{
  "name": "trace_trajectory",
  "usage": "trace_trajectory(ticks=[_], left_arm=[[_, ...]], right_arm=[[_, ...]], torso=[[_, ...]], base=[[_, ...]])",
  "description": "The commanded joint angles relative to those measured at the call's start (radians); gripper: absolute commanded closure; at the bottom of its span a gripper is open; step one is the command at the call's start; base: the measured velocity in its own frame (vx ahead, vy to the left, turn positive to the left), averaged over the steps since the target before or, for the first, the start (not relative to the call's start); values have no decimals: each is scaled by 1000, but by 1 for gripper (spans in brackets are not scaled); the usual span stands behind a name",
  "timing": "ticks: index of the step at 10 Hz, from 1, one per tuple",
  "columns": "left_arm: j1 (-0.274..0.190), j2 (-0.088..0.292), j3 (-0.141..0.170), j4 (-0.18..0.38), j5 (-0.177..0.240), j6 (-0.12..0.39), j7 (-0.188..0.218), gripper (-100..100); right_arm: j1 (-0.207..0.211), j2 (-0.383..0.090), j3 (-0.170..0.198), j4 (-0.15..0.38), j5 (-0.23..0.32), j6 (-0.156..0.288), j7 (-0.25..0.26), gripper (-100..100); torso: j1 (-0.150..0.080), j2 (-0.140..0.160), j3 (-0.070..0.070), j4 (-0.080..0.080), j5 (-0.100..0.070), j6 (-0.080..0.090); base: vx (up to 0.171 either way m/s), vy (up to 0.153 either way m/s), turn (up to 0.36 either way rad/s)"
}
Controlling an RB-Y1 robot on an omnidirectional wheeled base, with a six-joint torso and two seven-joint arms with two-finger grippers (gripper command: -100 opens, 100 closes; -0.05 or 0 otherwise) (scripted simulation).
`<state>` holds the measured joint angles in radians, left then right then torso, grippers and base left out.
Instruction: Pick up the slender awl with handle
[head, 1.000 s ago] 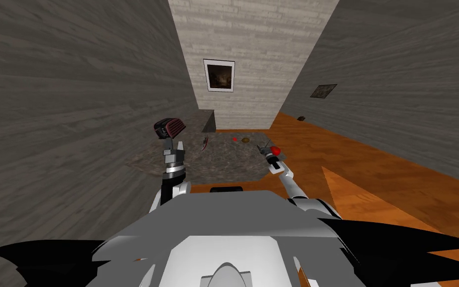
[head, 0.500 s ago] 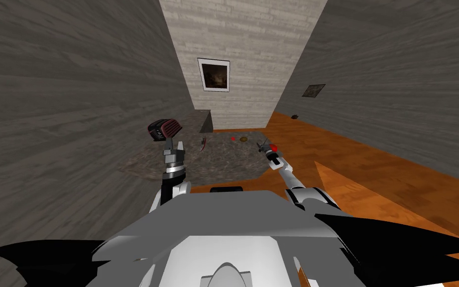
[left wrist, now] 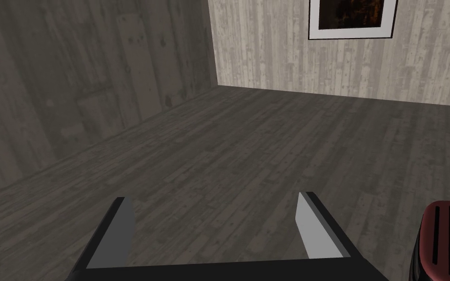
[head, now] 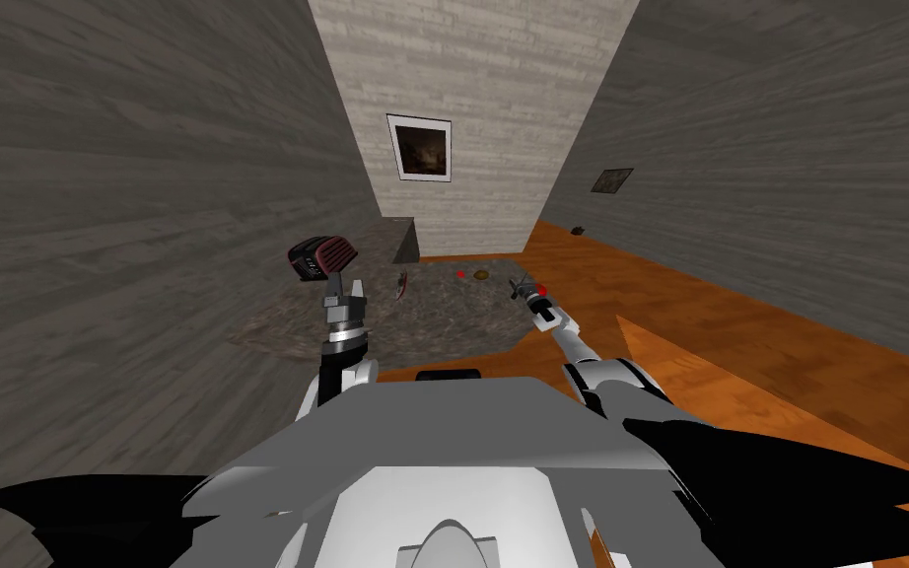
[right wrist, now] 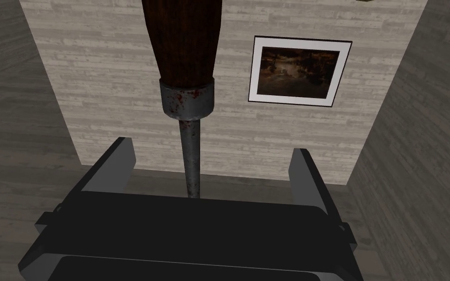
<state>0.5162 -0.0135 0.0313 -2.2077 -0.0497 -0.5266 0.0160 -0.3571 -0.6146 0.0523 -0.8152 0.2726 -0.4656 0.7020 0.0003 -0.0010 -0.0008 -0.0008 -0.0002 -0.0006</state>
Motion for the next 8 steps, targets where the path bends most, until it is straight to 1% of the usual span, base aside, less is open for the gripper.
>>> trace_trajectory(ticks=[1,5,6,7,8], left_arm=[[0,0,0,0,0,0,0,0],[0,0,0,0,0,0,0,0],[0,0,0,0,0,0,0,0],[0,0,0,0,0,0,0,0],[0,0,0,0,0,0,0,0]], right_arm=[[0,0,0,0,0,0,0,100],[0,0,0,-1,0,0,0,100],[0,0,0,-1,0,0,0,0],[50,24,-33,-51,27,31,-13,100],[74,24,-33,-74,27,31,-13,100]], torso=[[0,0,0,0,0,0],[0,0,0,0,0,0],[0,0,0,0,0,0],[0,0,0,0,0,0],[-2,-1,-2,-2,-2,-3]], base=[[0,0,0],[0,-1,-3],[0,0,0],[15,-40,144],[24,-59,130]])
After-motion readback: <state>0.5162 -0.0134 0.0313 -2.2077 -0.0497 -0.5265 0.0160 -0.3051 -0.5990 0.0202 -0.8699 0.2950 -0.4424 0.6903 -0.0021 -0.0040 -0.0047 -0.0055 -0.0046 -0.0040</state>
